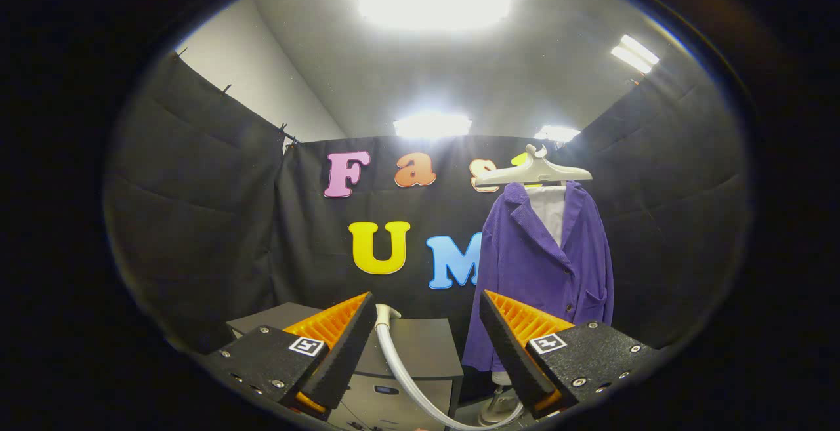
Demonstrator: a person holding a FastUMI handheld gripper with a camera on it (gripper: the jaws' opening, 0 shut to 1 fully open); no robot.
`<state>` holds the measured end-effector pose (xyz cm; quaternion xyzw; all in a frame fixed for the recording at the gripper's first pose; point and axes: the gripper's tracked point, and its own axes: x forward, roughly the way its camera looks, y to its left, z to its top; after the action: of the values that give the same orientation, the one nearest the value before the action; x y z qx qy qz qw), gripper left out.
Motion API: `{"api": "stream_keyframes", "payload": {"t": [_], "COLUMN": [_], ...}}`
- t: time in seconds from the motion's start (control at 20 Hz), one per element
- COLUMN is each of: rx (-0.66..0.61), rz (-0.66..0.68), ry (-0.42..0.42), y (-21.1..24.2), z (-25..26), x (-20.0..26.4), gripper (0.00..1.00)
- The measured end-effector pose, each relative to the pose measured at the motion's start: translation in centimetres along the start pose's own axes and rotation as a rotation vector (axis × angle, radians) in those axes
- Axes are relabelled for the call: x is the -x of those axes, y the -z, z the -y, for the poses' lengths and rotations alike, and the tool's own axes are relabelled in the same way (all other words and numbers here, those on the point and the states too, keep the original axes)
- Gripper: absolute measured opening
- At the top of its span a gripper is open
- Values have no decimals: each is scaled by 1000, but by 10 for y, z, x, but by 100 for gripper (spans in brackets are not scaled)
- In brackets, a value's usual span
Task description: Iron the clothes twice with a garment steamer, once on the left side and once on the right side.
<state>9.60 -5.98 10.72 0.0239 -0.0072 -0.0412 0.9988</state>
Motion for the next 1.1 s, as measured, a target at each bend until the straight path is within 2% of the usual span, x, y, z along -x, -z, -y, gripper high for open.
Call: {"api": "stream_keyframes", "payload": {"t": [0.3,0.6,0.85,1.1], "rx": [10,2,-1,-62], "rz": [-17,-128,-284,-466], "ry": [4,8,39,19], "y": [-13,7,55,119], "z": [-28,-52,-55,-73], "x": [-62,-129,-189,-247], "gripper": [97,97,97,97]}}
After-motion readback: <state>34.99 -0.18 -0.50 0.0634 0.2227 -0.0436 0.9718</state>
